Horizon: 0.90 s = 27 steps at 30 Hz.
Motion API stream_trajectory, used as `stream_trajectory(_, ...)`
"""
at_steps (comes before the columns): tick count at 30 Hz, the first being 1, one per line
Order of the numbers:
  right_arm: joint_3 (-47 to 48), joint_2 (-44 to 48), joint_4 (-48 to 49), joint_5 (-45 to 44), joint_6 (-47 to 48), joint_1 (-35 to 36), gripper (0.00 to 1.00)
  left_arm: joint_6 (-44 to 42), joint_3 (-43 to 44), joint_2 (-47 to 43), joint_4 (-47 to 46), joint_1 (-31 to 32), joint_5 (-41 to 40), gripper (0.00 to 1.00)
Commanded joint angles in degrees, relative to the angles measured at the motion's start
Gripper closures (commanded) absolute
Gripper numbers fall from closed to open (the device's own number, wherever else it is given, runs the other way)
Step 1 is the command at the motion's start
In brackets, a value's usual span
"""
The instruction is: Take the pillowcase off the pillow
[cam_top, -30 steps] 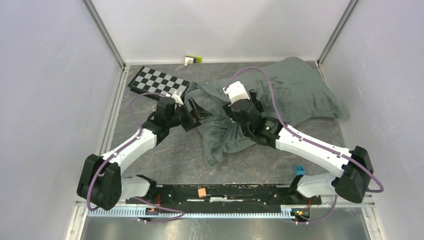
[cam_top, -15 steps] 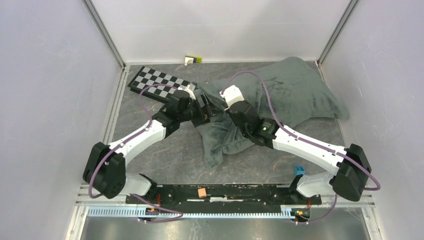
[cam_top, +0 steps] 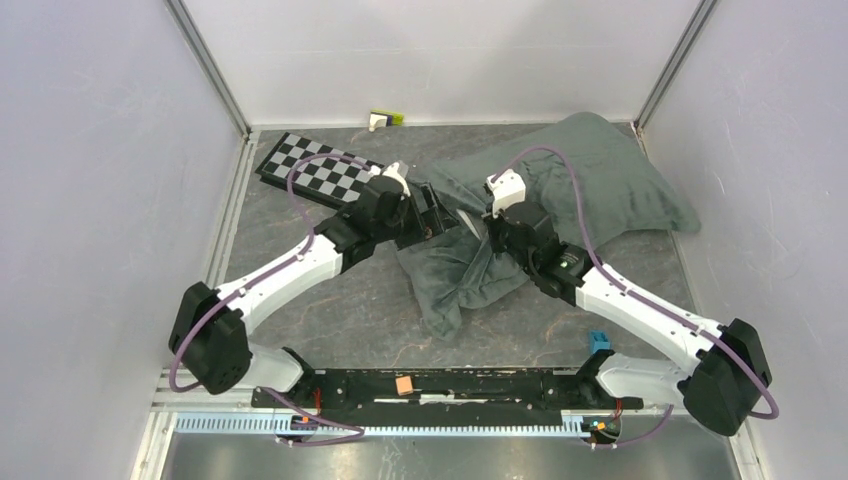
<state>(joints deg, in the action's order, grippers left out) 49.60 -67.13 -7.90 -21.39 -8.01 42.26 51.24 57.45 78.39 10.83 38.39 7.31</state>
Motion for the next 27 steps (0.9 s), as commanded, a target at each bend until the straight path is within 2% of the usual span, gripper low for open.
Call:
stream_trajectory(1,-5.0,3.4,7.3,5.7,-3.3,-0.2,0.93,-1.7,6.2,2.7,7.0,0.6,-10.2,0.00)
stream_trajectory(5,-6.6,4.2,9.4,7.3,-4.0,-0.2,0.92,-0.2,10.2,8.0,10.7,0.8,-11.6,0.01)
stream_trajectory(7,-6.5,4.0,9.3,7.2,-4.0,-0.2,0.92,-0.5,11.9,10.6,12.5,1.1,-12.2,0.05)
stream_trajectory(11,-7.7,5.1,10.0,6.3,-4.2,-0.2,0.92,-1.0,12.6,13.6,12.6,2.4,-14.2,0.06)
stream_trajectory(16,-8.0,5.9,8.0,1.1,-4.1,-0.3,0.95,-1.8,11.8,12.8,20.3,2.7,-25.1,0.08)
stream_trajectory(18,-8.2,6.1,5.8,-2.5,-4.3,-0.4,0.98,-1.2,8.7,11.2,22.4,1.7,-27.9,0.16)
stream_trajectory(20,-8.6,6.3,4.2,-6.3,-5.0,-0.6,1.00,-1.8,3.6,8.9,20.9,-0.8,-25.6,0.25)
stream_trajectory(24,-10.4,7.5,2.6,-9.7,-5.4,-1.3,1.00,-1.7,-8.8,3.2,15.2,-8.1,-19.3,0.62)
stream_trajectory(27,-12.4,8.9,4.0,-8.3,-5.2,-1.4,1.00,-1.1,-16.6,-1.6,11.4,-11.6,-16.2,0.78)
